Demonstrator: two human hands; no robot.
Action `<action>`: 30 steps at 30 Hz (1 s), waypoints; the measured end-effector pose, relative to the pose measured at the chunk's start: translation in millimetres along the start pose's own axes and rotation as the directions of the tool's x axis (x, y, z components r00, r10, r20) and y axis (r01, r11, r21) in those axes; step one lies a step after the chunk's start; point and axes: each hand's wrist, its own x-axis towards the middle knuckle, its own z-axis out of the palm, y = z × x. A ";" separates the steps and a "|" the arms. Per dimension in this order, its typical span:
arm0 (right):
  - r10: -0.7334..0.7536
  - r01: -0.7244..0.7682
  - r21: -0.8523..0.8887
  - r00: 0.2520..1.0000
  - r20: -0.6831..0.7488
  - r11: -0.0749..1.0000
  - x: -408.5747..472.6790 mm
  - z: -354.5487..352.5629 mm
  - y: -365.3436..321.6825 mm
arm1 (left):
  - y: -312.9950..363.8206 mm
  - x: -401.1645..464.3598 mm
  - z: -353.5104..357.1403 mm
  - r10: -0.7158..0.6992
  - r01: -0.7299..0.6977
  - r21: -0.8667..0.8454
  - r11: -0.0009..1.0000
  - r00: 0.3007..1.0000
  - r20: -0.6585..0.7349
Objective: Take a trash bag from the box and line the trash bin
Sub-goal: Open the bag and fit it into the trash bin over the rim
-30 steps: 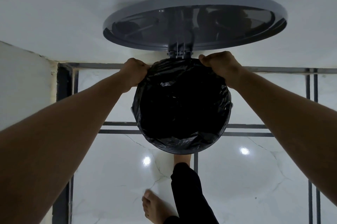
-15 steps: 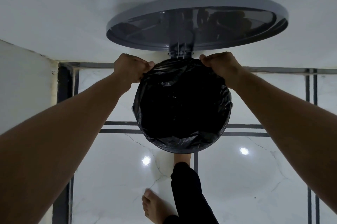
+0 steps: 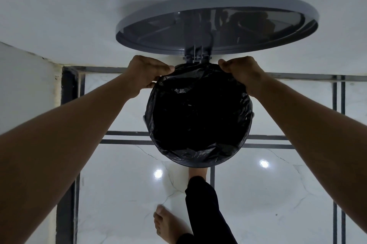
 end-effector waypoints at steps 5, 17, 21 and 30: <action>-0.009 0.009 -0.008 1.000 -0.003 1.000 -0.2 2.0 -2.4 | 0.5 19.9 14.0 0.025 0.016 0.180 0.984 0.974 -0.225; 0.002 -0.008 0.101 0.998 0.059 0.995 -0.9 -1.4 0.1 | 2.2 37.1 23.3 -0.118 0.131 0.271 0.954 0.991 -0.064; -0.090 0.084 0.093 0.994 0.062 0.992 -13.3 -5.9 7.8 | -0.8 24.3 13.8 -0.121 0.115 0.086 0.990 0.990 0.071; -0.095 0.087 0.262 0.995 0.018 0.961 -37.6 -26.4 67.4 | -59.6 -40.5 -9.4 -0.210 0.214 -0.199 0.956 0.977 0.041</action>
